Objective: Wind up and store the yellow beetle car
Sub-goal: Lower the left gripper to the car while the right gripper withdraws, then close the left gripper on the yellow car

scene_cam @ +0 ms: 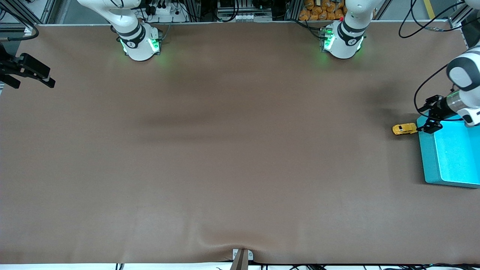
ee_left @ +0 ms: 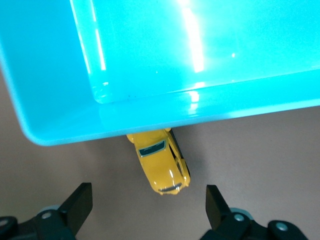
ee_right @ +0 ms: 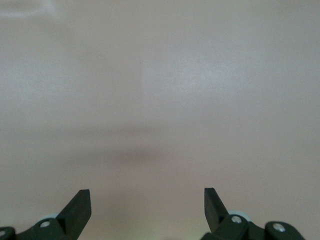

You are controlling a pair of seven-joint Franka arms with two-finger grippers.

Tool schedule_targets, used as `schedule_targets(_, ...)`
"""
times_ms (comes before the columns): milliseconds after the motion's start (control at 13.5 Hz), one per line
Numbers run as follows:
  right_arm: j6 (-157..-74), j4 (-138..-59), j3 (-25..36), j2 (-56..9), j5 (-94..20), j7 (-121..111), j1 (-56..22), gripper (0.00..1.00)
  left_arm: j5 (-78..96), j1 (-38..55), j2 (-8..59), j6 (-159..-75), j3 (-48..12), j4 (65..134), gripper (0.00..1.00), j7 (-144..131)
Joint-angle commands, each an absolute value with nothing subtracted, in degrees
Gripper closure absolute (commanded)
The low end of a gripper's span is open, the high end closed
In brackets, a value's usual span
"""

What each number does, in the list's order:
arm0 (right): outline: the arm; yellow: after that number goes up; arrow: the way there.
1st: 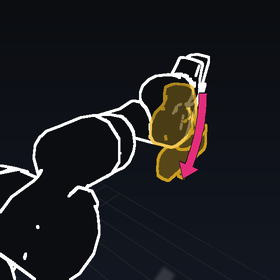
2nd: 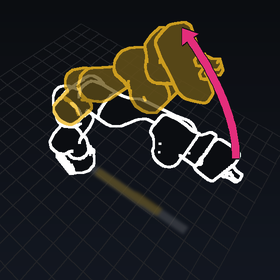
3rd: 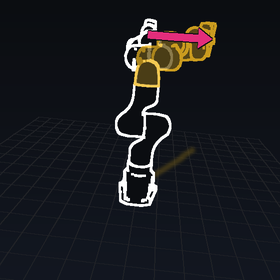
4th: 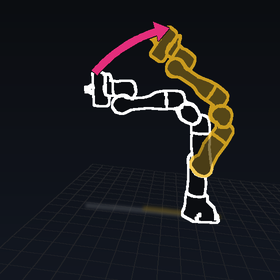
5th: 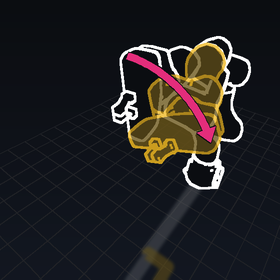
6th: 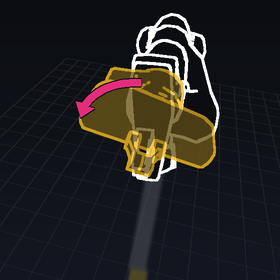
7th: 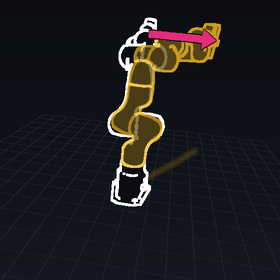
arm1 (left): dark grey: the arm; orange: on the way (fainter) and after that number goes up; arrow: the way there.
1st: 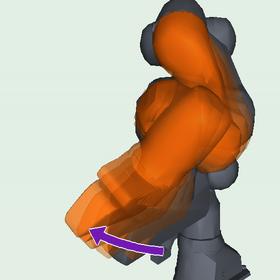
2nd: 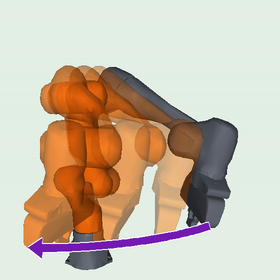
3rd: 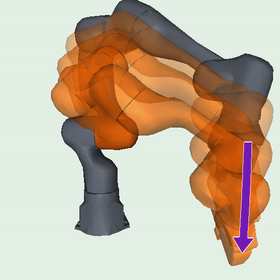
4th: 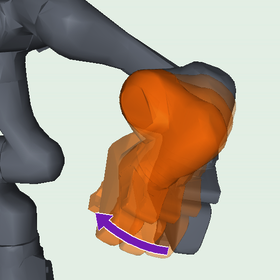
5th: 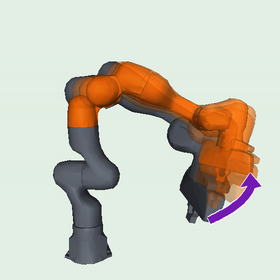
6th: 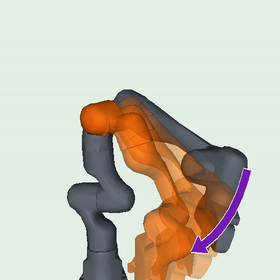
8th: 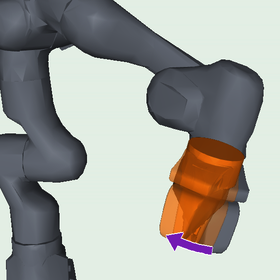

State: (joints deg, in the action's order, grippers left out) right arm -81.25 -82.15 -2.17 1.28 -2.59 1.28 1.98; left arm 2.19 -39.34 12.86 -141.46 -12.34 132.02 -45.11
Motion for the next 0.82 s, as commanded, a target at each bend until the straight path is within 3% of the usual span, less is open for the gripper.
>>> schedule_targets(0,-81.0,-83.3,-3.0,2.6,-3.1,0.9,3.3,0.00,3.0,-39.6,15.0,-145.1,-12.7,133.2,0.00,-45.7)
schedule_targets(668,-82.6,-85.4,-3.1,2.0,-1.8,1.0,3.1,0.00,3.0,-39.6,20.8,-153.4,-12.5,133.1,0.00,-45.7)
schedule_targets(742,-82.7,-85.4,-3.1,1.9,-1.8,1.0,3.1,0.00,3.0,-39.6,21.5,-154.8,-12.5,133.1,0.17,-45.8)
